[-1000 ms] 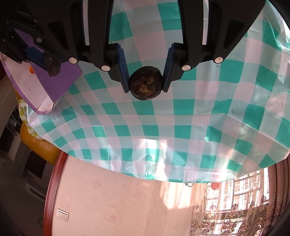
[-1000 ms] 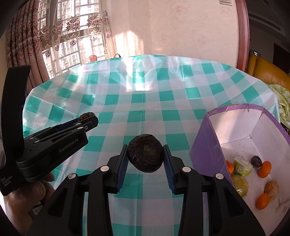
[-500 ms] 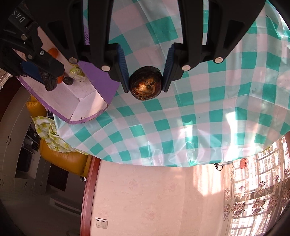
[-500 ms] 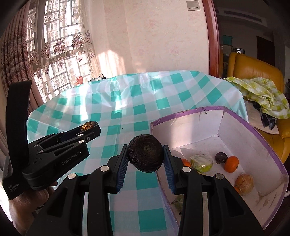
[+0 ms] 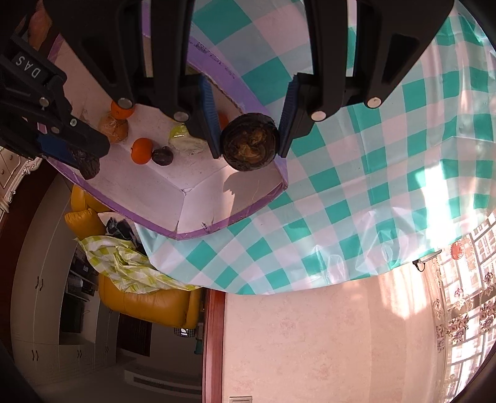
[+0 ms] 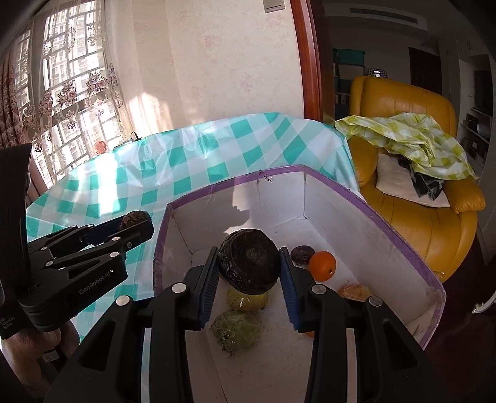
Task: Organize fruits
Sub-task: 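Lift and carry both dark brown fruits over the purple box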
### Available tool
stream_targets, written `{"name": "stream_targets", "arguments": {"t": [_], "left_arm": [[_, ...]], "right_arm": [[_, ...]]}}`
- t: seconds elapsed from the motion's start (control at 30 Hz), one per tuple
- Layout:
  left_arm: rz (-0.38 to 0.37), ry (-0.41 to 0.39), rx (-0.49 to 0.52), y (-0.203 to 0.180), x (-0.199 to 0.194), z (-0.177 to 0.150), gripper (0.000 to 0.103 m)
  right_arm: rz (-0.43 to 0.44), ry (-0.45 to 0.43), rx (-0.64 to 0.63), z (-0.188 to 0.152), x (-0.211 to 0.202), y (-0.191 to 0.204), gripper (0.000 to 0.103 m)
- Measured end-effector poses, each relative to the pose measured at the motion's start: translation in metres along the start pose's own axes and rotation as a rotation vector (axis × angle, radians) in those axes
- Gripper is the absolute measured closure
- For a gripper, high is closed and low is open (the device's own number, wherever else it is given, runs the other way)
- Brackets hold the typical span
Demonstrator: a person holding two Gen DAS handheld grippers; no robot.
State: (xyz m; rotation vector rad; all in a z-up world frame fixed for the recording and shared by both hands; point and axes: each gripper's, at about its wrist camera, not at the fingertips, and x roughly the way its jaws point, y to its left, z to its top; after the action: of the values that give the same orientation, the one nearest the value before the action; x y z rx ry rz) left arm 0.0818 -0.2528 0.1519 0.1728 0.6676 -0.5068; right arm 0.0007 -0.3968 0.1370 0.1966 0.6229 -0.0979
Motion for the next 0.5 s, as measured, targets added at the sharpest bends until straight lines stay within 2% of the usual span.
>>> {"name": "stream_targets", "arguments": {"t": [0.23, 0.5], "left_arm": [[-0.029, 0.075, 0.085, -0.036, 0.026, -0.003, 0.066], [-0.048, 0.176, 0.194, -0.069, 0.058, -0.007, 0.066]], "right_arm": [[-0.053, 0.069, 0.009, -0.009, 0.023, -0.033, 0.065], [-0.092, 0.138, -0.018, -0.012, 0.04, -0.051, 0.065]]}}
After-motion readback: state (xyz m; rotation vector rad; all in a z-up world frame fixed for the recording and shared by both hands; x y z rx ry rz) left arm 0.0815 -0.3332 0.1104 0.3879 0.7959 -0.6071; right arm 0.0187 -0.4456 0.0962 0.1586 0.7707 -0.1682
